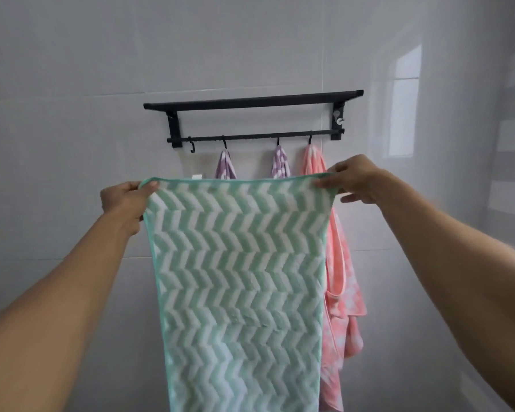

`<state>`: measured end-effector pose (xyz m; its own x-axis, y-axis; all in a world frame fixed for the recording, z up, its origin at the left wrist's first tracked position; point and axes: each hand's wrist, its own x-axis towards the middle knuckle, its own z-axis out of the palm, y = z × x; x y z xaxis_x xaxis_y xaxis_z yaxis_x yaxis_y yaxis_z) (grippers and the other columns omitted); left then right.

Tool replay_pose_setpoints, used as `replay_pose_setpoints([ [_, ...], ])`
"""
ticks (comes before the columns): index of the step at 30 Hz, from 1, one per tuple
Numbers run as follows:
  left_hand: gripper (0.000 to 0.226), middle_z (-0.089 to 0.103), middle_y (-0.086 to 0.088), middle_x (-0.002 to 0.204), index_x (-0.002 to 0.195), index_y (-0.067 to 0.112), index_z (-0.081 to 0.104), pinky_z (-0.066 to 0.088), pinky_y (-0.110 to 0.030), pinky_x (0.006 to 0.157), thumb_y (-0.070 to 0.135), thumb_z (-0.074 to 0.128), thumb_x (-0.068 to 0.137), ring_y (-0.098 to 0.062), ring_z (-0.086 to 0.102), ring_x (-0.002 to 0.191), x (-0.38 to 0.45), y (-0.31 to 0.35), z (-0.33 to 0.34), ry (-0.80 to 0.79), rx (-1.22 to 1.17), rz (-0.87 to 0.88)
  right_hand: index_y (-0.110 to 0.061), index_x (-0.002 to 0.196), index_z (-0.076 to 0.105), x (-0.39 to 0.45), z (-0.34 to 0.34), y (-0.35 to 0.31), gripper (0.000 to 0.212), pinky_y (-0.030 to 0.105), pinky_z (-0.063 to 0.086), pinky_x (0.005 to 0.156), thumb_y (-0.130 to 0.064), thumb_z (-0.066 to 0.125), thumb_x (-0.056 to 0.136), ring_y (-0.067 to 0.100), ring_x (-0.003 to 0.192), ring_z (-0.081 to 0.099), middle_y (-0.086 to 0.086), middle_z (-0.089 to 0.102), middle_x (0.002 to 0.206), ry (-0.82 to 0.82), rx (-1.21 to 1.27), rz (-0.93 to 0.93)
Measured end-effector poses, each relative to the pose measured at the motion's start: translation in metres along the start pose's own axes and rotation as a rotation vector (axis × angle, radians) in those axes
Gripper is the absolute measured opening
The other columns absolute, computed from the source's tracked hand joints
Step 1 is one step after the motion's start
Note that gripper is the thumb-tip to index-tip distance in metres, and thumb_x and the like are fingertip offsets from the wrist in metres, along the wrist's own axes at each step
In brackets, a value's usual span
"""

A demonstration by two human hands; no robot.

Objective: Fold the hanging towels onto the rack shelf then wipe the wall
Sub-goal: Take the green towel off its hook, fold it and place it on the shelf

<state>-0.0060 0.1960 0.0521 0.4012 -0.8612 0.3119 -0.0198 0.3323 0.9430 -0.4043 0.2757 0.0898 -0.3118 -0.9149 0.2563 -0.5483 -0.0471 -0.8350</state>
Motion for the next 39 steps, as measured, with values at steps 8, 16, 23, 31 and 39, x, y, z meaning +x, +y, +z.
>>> replay_pose_setpoints([
  [8,0.018,0.066,-0.002,0.082,0.081,0.016,0.061,0.053,-0.031,0.061,0.02,0.077,0.088,-0.014,0.063,0.067,-0.015,-0.012,-0.003,-0.055,-0.008,-0.045,-0.001,0.107,0.072,-0.009,0.011,0.022,0.027,0.038,0.062,0.066,-0.013,0.081,0.085,0.025,0.083,0.073,0.015,0.075,0.102,-0.022,0.291,0.055],
  [16,0.018,0.067,-0.004,0.082,0.08,0.015,0.062,0.054,-0.021,0.042,0.021,0.076,0.089,-0.014,0.062,0.066,-0.011,-0.011,0.005,-0.039,-0.011,-0.03,-0.004,0.109,0.072,-0.005,0.011,0.013,0.025,0.036,0.061,0.064,-0.011,0.079,0.086,0.023,0.085,0.073,0.013,0.074,0.103,0.011,0.337,0.023],
  [23,0.052,0.077,-0.013,0.101,0.114,0.004,0.069,0.058,-0.043,0.083,0.037,0.082,0.077,-0.031,0.073,0.093,-0.046,-0.091,-0.02,-0.468,0.116,-0.361,-0.013,0.116,0.069,-0.038,0.046,0.097,0.106,0.048,0.054,0.089,-0.051,0.101,0.021,0.027,0.097,0.074,0.008,0.078,0.107,-0.383,0.209,0.203],
  [31,0.058,0.074,-0.023,0.099,0.108,-0.009,0.066,0.061,-0.041,0.066,0.029,0.09,0.071,-0.03,0.073,0.077,-0.034,-0.114,0.0,-0.241,0.103,-0.41,0.003,0.116,0.064,-0.034,0.063,0.108,0.037,0.04,0.061,0.071,-0.028,0.069,0.095,0.028,0.084,0.073,0.015,0.074,0.101,-0.176,0.228,0.327],
  [39,0.076,0.068,-0.018,0.127,0.129,0.005,0.065,0.061,-0.047,0.079,0.03,0.093,0.063,-0.033,0.071,0.107,-0.046,-0.112,-0.008,-0.738,-0.059,-0.467,-0.011,0.121,0.07,-0.042,0.057,0.1,0.088,0.048,0.055,0.097,-0.056,0.093,0.049,0.029,0.108,0.071,0.01,0.076,0.113,-0.427,0.356,0.356],
])
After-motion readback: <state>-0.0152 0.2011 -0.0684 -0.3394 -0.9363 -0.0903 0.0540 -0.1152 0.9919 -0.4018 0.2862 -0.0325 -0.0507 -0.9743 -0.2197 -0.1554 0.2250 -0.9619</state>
